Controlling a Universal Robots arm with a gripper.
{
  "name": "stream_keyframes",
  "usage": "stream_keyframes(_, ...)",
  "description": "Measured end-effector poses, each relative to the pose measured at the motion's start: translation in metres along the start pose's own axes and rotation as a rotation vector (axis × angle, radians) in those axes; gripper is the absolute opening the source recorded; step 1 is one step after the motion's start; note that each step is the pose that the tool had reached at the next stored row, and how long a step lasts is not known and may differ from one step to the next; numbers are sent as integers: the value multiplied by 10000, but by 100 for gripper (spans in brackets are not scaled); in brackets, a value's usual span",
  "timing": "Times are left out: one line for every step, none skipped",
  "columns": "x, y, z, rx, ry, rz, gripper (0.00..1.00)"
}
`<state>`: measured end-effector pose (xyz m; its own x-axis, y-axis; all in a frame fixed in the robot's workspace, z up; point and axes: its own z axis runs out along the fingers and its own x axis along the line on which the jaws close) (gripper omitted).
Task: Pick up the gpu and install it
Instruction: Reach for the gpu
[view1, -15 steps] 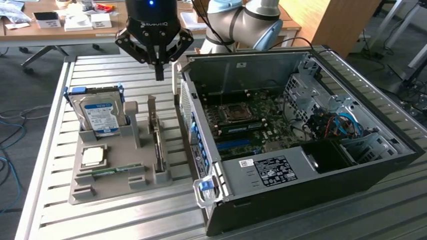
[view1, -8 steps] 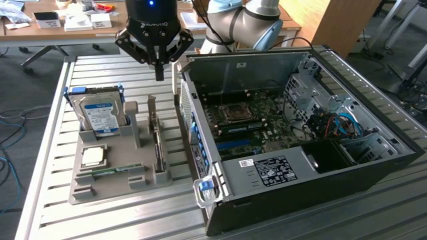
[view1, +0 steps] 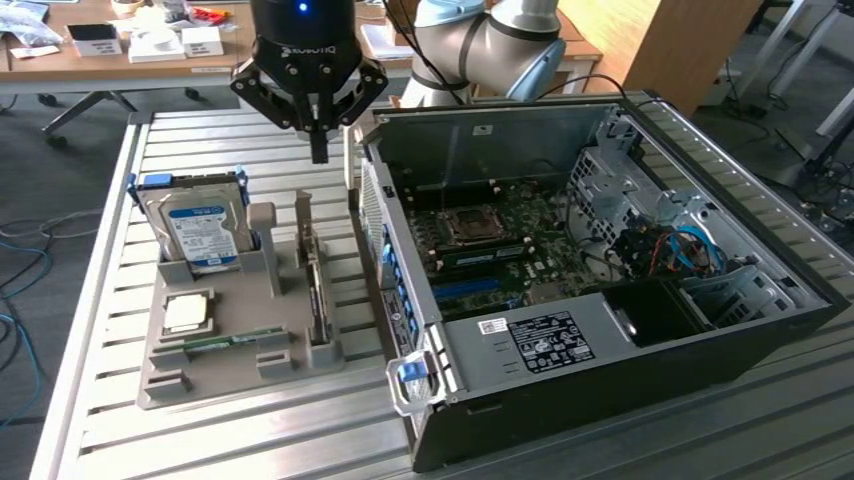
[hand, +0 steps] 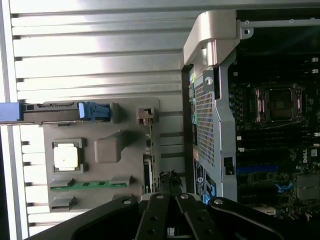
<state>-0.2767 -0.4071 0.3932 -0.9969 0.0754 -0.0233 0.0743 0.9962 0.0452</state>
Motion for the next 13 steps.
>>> stream_keyframes(0, 0, 0, 0, 0, 1, 11)
stream_keyframes(0, -2, -1, 1, 1, -1, 11)
stream_keyframes(-1, -8, -1, 1, 1, -4, 11)
stream_keyframes(-2, -14, -1, 1, 1, -3, 11)
stream_keyframes(-2, -22, -1, 0, 1, -2, 11)
stream_keyframes(-3, -31, -1, 1, 1, -2, 11)
stream_keyframes(-4, -42, -2, 1, 1, -2, 11)
stream_keyframes(-4, -53, -2, 1, 1, -1, 11)
stream_keyframes(-5, -65, -2, 1, 1, -1, 11)
stream_keyframes(-6, -80, -3, 1, 1, -1, 11)
stream_keyframes(-7, -94, -3, 1, 1, -1, 11)
stream_keyframes(-8, -109, -3, 1, 0, -2, 11)
stream_keyframes(-9, -123, -3, 1, 1, -1, 11)
